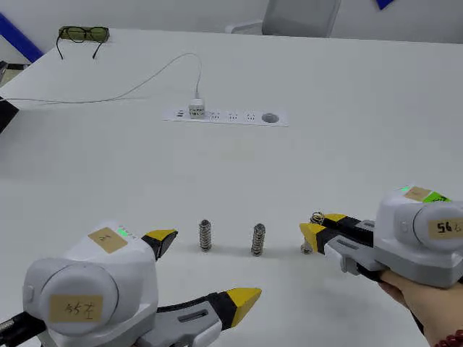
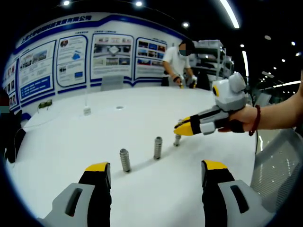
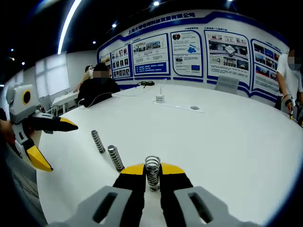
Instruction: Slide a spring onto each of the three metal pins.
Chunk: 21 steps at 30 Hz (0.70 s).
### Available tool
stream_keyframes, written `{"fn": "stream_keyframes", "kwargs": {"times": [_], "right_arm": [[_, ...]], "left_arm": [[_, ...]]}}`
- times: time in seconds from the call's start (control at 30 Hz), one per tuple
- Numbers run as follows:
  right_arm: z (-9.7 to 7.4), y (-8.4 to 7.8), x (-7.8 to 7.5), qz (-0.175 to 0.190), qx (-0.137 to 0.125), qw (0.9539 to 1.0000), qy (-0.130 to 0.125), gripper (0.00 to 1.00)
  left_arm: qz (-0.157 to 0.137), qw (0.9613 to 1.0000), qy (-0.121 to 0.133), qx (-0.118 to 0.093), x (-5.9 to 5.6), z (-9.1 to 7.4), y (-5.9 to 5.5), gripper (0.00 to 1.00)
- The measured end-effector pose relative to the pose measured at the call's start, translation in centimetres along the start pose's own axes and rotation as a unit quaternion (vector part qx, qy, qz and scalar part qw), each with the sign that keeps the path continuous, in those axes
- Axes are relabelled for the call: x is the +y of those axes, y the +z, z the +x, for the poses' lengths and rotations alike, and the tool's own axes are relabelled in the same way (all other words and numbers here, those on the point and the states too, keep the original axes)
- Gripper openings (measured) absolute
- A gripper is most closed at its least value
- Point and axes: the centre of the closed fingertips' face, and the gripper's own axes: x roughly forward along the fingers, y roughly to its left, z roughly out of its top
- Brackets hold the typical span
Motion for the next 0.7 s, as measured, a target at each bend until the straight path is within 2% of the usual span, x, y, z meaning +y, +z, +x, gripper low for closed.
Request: {"fn": "stream_keyframes", "kwargs": {"times": [0.7], "right_arm": [[0.8,-2.0,0.0,0.000,0.032,0.9995,0.001,0.12]], "left_arm": [[0.002,1.0000,0.004,0.003,0.2,0.0,-0.1,0.77]]}}
